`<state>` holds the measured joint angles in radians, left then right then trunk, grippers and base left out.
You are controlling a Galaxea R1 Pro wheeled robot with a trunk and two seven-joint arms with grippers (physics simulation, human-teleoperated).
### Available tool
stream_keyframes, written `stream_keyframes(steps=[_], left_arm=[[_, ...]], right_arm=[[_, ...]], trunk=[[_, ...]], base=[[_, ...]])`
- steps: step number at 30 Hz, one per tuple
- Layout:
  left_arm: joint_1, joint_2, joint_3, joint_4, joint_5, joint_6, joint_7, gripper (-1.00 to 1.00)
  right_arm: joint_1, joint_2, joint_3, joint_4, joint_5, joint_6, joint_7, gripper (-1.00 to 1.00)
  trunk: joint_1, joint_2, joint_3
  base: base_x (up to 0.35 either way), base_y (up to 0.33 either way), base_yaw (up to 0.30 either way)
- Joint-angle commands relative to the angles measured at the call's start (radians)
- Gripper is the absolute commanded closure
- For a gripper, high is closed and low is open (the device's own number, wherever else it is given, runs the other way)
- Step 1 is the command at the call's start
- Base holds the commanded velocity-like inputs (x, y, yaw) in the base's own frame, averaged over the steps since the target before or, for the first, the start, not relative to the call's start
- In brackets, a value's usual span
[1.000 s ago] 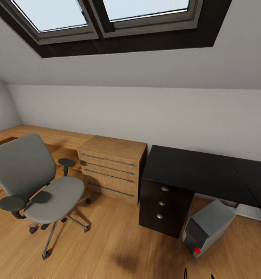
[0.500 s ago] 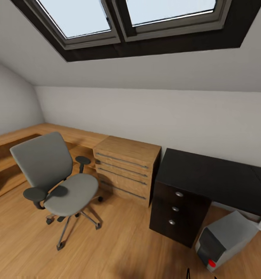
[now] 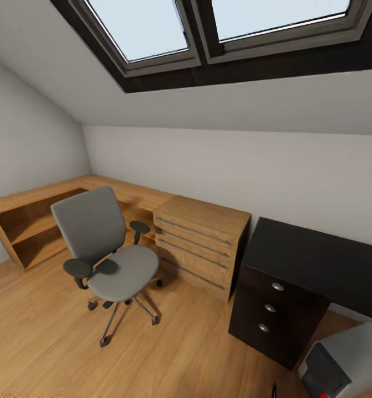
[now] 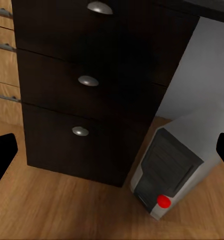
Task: In the bedroom, organize the workspace by keeping the computer under the desk, ensuring the monitor is on the desk, placing the keyboard on the desk next to the monitor, placing the mouse on the desk next to the keyboard, moving the folder from the swivel chair onto the desk next to the mouse, stacking the notebook on top of the folder with the pen on top of the notebook, and positioning the swivel chair next to the desk.
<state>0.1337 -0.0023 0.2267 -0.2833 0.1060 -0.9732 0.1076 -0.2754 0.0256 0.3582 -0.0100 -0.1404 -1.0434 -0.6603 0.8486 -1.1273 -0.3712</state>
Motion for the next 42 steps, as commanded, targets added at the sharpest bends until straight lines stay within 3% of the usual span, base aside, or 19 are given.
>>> stream_keyframes(steps=[1,3,13,19,42], left_arm=[[0.001,0.0,-0.004,-0.002,0.006,-0.001,0.002,-1.0],[0.001,-0.001,-0.005,-0.002,0.006,-0.001,0.002,-1.0],[0.001,-0.001,-0.006,-0.002,0.006,0.002,0.0,-1.0],[0.001,0.0,-0.007,-0.003,0.005,0.05,0.001,-1.0],[0.0,0.0,-0.007,-0.004,0.004,0.064,0.0,-1.0]], right_arm=[[-0.001,-0.001,0.003,0.0,-0.009,-0.004,0.0,-1.0],[-0.001,-0.006,-0.014,-0.005,-0.009,-0.004,-0.001,-1.0],[-0.001,-0.02,-0.026,-0.011,-0.009,-0.004,-0.001,-1.0],[-0.001,-0.026,-0.042,-0.011,-0.01,-0.004,-0.006,-1.0],[-0.001,-0.039,-0.045,-0.014,-0.015,-0.004,-0.01,-1.0]], trunk=[[0.0,-0.001,0.0],[0.0,-0.001,0.002],[0.0,-0.001,0.011],[0.0,-0.001,0.016],[0.0,-0.001,0.03]], base=[[0.0,0.0,0.25],[0.0,0.0,0.25],[0.0,0.0,0.25],[0.0,0.0,0.251],[0.0,0.0,0.26]])
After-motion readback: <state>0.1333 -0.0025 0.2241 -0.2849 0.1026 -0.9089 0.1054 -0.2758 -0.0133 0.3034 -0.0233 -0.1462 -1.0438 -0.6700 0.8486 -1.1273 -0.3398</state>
